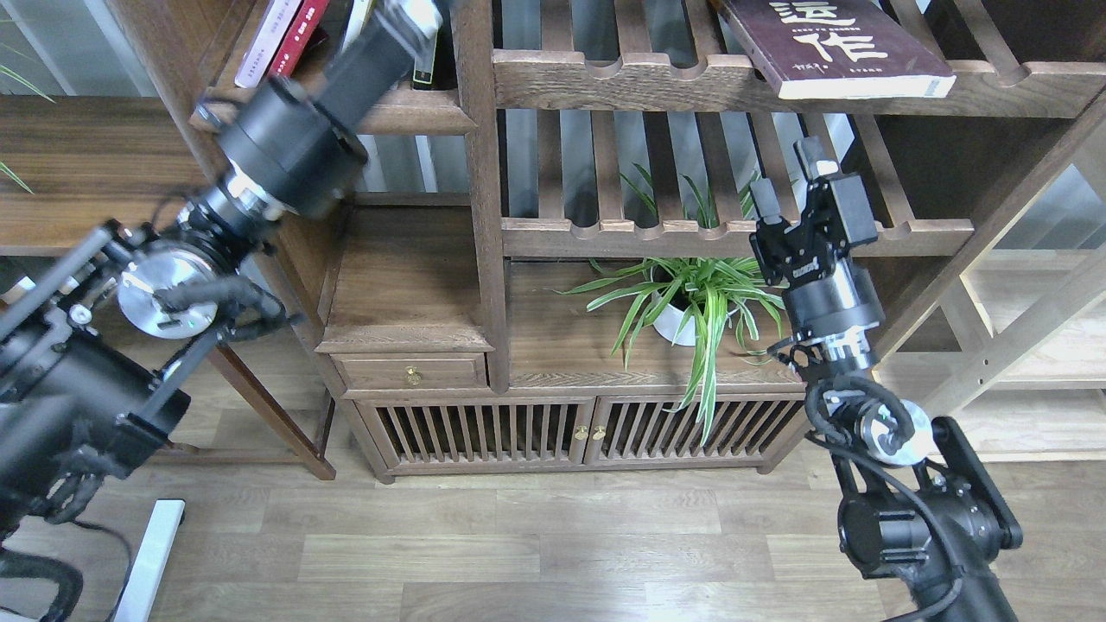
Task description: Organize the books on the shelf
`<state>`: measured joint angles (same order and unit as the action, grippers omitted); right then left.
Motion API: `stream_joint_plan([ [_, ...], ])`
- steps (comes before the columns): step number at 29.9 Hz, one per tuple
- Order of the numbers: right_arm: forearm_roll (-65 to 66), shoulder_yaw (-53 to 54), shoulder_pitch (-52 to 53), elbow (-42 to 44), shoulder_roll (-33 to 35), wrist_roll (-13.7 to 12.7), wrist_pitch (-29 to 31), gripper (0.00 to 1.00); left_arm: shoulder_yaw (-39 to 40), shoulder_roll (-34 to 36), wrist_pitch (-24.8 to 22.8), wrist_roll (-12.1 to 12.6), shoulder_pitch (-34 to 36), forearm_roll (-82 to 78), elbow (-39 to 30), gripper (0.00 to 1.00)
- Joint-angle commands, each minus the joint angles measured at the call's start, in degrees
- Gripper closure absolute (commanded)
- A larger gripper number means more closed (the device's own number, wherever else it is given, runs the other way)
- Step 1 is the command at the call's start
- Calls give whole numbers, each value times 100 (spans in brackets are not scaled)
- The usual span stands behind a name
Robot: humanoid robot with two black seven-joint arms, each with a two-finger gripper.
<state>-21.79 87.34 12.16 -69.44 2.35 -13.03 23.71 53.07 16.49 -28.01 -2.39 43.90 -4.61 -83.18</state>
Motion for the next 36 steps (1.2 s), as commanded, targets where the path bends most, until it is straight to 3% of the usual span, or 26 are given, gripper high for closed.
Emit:
stream_joint_plan([
  [1, 0, 29, 111, 62, 152, 28, -375, 6, -68, 3, 1, 19, -233, -461, 12, 5],
  [8, -27, 292, 349, 106, 363, 195, -754, 6, -261, -76, 1, 318, -444, -919, 56, 5],
  [18, -35, 407, 542, 449, 662, 230, -991, 10, -499, -58, 1, 354, -418, -1806, 126, 4],
  [36, -176, 486, 1148, 590, 978, 231, -1606, 17, -631, -50, 1, 336, -646, -2018, 337, 2],
])
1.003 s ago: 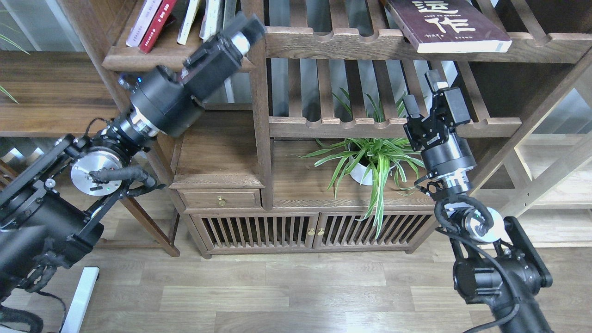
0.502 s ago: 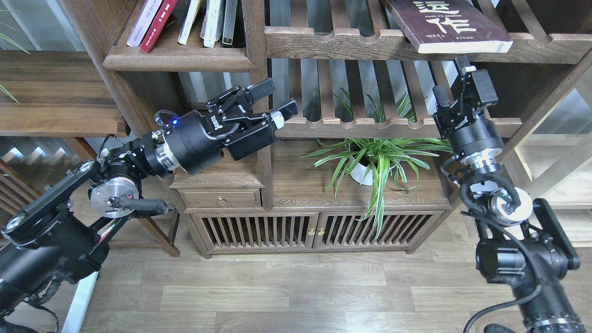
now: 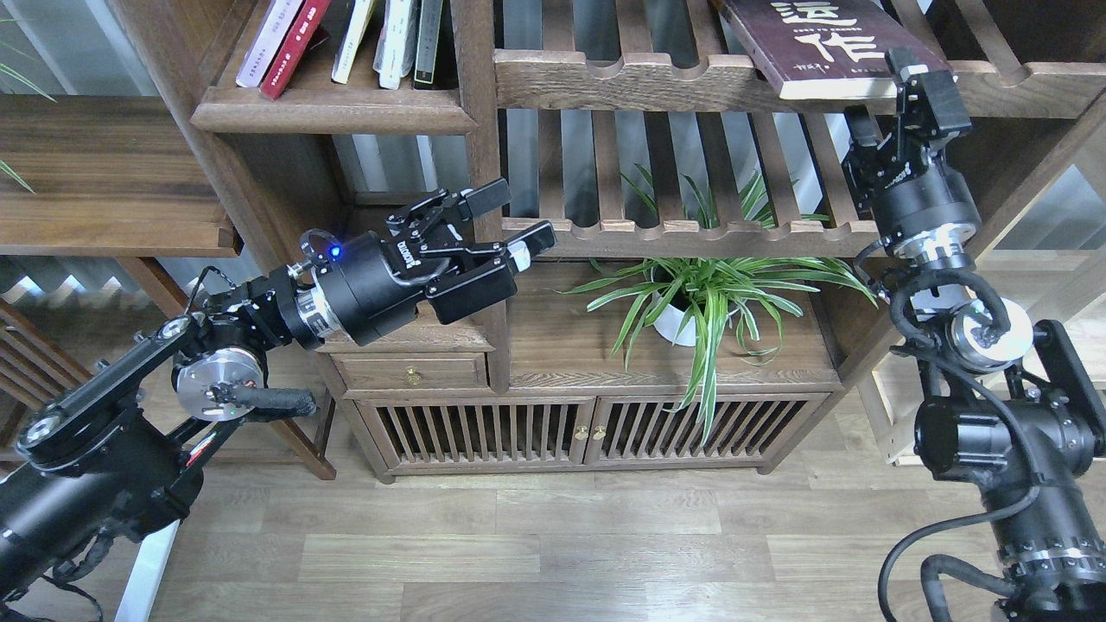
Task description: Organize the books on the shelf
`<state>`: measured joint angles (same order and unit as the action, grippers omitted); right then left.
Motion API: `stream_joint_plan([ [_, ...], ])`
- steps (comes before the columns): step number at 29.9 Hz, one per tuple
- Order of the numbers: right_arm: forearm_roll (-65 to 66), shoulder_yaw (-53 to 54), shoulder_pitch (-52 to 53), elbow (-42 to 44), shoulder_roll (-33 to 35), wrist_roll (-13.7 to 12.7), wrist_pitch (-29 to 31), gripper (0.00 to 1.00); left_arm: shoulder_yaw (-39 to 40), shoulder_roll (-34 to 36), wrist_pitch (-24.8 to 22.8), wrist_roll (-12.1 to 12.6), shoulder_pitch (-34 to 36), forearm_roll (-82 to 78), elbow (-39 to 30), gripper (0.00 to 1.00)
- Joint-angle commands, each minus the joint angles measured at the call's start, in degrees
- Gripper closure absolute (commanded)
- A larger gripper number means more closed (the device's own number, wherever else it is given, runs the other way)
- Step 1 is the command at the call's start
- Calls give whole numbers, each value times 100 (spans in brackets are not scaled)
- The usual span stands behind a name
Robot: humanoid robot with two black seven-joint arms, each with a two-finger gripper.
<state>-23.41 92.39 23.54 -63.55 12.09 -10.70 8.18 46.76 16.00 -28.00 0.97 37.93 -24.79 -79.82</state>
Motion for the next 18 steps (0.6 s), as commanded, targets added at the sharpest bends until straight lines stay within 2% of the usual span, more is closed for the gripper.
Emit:
stream_joint_plan([
  [1, -14, -19, 19, -9, 3, -2, -62, 20, 0, 0, 0, 0, -66, 0, 1, 2],
  [3, -14, -37, 45, -9, 3, -2, -71, 24, 0, 0, 0, 0, -92, 0, 1, 2],
  [11, -14, -72, 116, -9, 30, -11, -441, 31, -9, 0, 0, 9, -163, 0, 1, 2],
  [14, -14, -72, 125, -17, 39, -11, -432, 40, -9, 0, 0, 9, -198, 0, 1, 2],
  [18, -14, -72, 177, -17, 47, -11, -432, 46, -9, -9, 0, 9, -198, 0, 1, 2],
])
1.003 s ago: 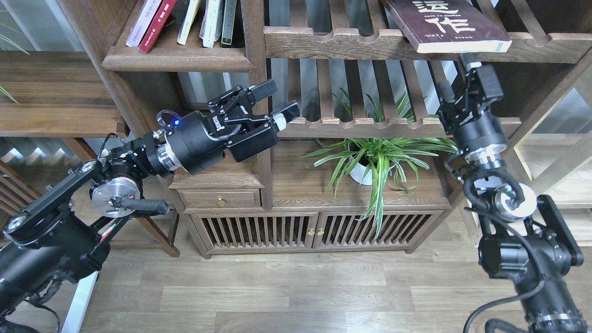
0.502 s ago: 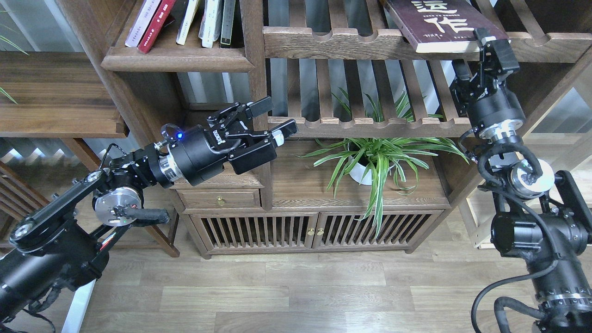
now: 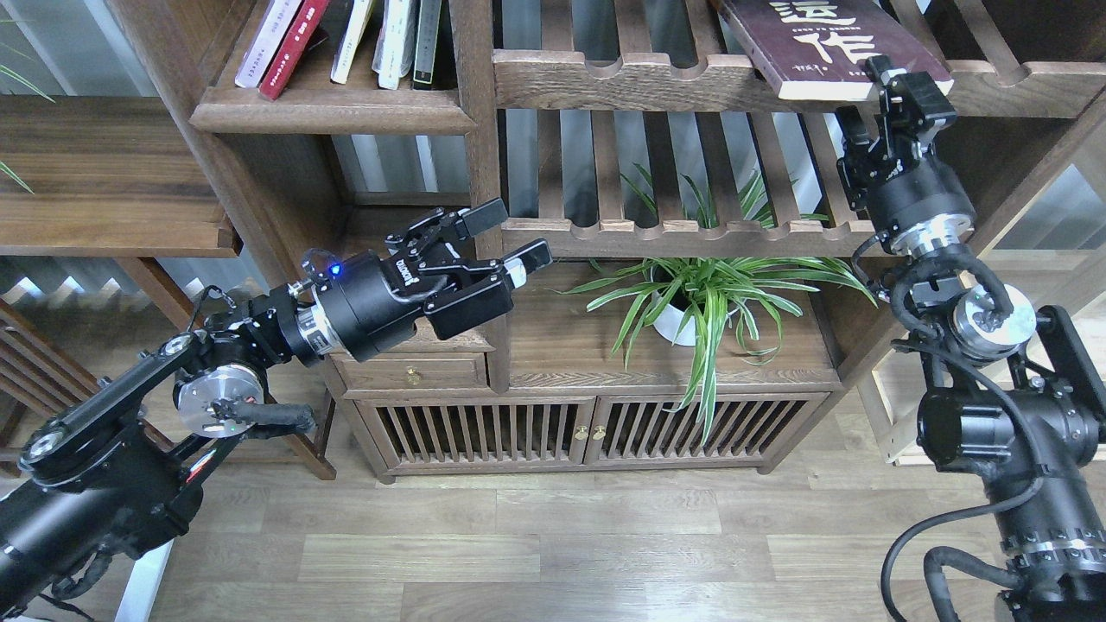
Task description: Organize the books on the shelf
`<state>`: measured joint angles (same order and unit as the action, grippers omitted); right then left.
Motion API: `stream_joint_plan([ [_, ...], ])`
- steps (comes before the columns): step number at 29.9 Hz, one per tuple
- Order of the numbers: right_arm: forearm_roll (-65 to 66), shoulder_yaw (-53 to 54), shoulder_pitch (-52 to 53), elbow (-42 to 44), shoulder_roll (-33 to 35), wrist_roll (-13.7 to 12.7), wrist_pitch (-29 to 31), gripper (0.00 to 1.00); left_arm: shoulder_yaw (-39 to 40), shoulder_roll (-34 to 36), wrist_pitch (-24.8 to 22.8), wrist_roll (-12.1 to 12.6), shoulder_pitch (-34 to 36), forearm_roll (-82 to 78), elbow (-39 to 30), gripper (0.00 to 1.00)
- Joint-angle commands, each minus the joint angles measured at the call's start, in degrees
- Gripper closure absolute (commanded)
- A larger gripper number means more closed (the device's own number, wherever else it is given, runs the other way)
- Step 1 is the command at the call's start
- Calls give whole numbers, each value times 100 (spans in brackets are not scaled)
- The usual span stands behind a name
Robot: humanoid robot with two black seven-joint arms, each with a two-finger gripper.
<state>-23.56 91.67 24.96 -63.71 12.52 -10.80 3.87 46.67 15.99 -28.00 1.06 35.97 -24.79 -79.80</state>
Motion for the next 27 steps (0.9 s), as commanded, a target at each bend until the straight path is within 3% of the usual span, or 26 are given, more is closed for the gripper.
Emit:
stream_joint_plan([
  [1, 1, 0, 26, -9, 13, -1, 18, 49, 0, -17, 0, -1, -2, 0, 0, 2],
  [16, -8, 9, -167, -45, -74, -1, 808, 94, -9, -34, 0, -1, -2, 0, 0, 2],
  [27, -298, 61, -229, -71, -215, 17, 1125, 95, 123, -271, 0, -1, 77, 535, 315, 2],
])
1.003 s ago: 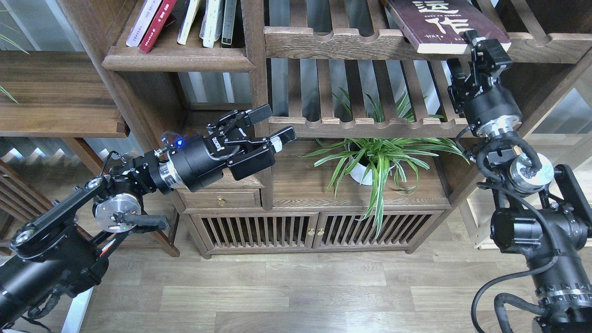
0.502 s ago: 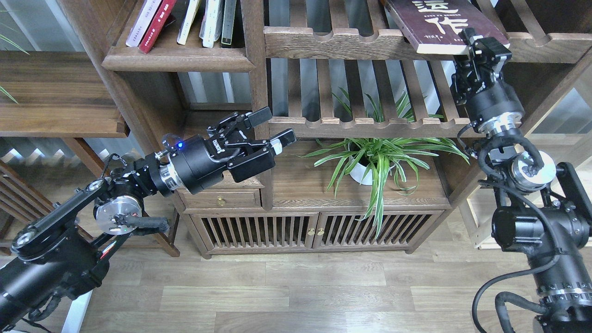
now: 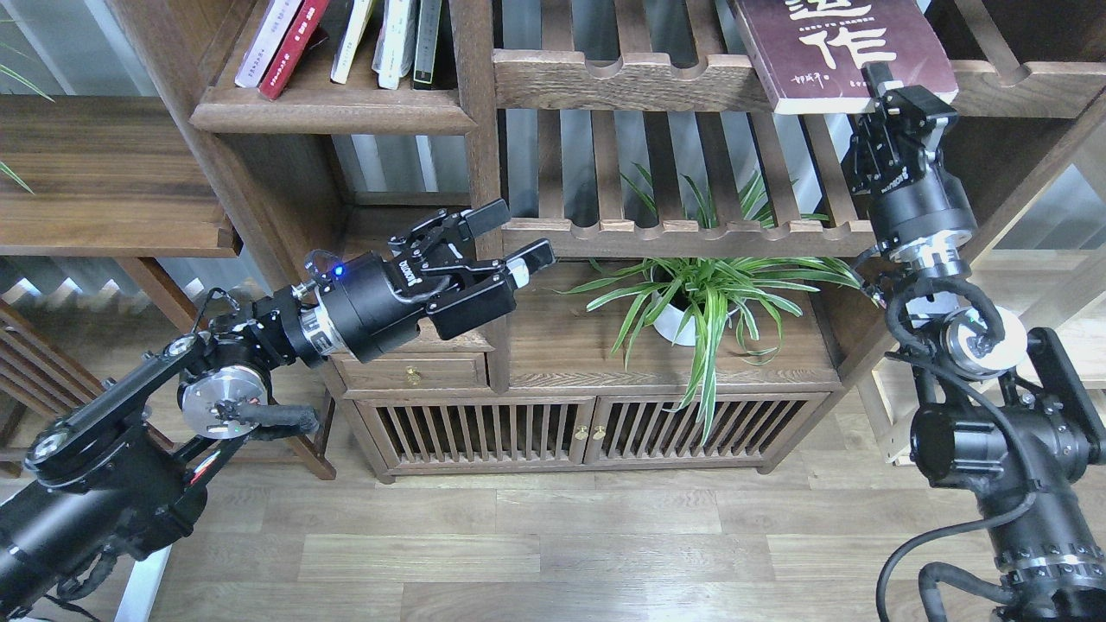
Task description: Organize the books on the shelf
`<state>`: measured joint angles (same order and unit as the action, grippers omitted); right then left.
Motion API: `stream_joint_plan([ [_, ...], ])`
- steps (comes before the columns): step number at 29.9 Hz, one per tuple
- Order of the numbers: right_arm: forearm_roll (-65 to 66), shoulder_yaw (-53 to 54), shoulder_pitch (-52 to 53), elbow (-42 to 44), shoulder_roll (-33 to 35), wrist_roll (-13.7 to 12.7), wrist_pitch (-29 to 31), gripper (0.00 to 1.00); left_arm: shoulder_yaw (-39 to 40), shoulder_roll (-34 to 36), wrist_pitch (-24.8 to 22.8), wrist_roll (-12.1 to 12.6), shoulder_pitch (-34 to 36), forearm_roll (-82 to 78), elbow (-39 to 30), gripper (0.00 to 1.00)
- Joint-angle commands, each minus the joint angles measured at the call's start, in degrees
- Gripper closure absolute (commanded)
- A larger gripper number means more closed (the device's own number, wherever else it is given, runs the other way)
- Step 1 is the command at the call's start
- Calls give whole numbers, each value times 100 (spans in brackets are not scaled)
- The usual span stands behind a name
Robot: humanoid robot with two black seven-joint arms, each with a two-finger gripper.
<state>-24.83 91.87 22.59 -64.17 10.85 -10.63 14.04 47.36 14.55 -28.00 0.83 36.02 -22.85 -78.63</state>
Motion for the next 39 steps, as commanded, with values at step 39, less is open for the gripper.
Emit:
stream_joint_plan([
  [39, -1331, -1787, -624, -1028, 67, -88, 1396, 98, 80, -638, 0, 1691, 1487, 5061, 2256, 7],
])
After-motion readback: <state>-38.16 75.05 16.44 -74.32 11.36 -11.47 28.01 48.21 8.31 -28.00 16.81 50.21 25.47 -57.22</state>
